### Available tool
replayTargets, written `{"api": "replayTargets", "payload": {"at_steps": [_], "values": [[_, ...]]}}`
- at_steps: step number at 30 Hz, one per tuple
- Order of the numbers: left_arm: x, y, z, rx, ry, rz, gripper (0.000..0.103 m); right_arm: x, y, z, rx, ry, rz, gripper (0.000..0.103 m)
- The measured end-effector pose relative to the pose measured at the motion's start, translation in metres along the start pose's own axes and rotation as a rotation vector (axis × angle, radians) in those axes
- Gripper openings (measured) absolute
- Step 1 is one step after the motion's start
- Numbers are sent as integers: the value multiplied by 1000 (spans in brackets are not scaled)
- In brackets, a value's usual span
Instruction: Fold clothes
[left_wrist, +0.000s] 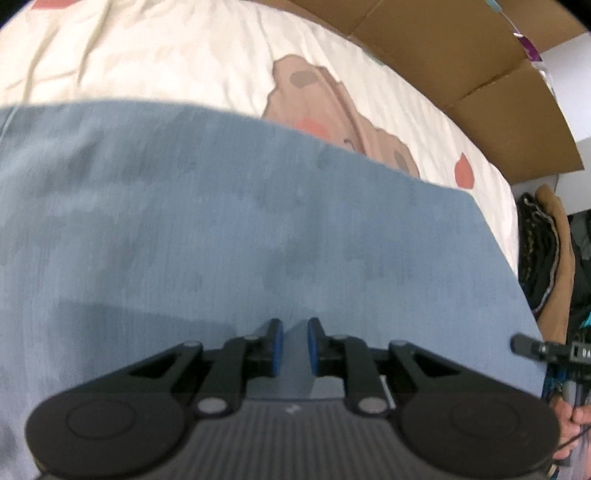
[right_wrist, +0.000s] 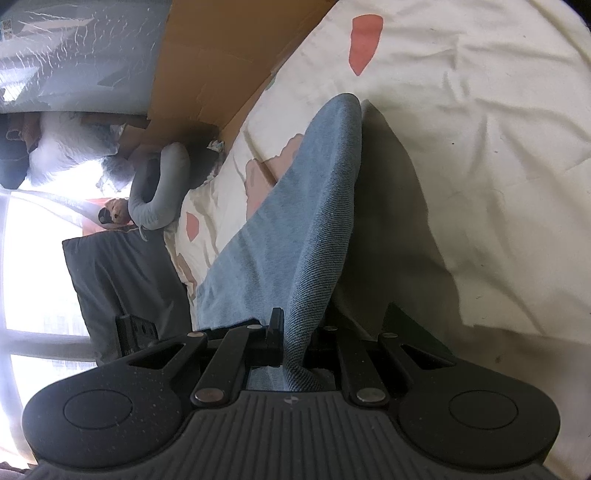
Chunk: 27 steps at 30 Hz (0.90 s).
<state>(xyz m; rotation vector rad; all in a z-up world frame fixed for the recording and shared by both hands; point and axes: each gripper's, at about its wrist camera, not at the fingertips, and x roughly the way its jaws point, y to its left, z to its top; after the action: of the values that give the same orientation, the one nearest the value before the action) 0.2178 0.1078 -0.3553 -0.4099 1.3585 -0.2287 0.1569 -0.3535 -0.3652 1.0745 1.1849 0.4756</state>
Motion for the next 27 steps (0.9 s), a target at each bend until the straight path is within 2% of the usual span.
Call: {"api": "replayTargets", "payload": {"at_steps": [9, 11, 13, 16, 21, 25, 27], "values": [[7, -9, 42, 40, -71, 17, 15, 4, -15, 1, 34, -15, -9, 11], [10, -12, 54, 43, -94, 24, 15, 6, -24, 2, 57, -14, -11, 16], [13, -15, 64, 34, -115, 26, 15, 8, -33, 4, 77, -15, -4, 32], [18, -20, 73, 37, -134, 28, 15, 11, -42, 5, 92, -24, -16, 35], [22, -24, 77, 37, -150, 26, 15, 15, -51, 11, 106, -51, -36, 36], [22, -19, 71, 5, -159, 8, 12, 16, -52, 14, 84, -114, -79, 36], [23, -17, 65, -3, -152, -1, 11, 18, -54, 15, 86, -120, -75, 31]]}}
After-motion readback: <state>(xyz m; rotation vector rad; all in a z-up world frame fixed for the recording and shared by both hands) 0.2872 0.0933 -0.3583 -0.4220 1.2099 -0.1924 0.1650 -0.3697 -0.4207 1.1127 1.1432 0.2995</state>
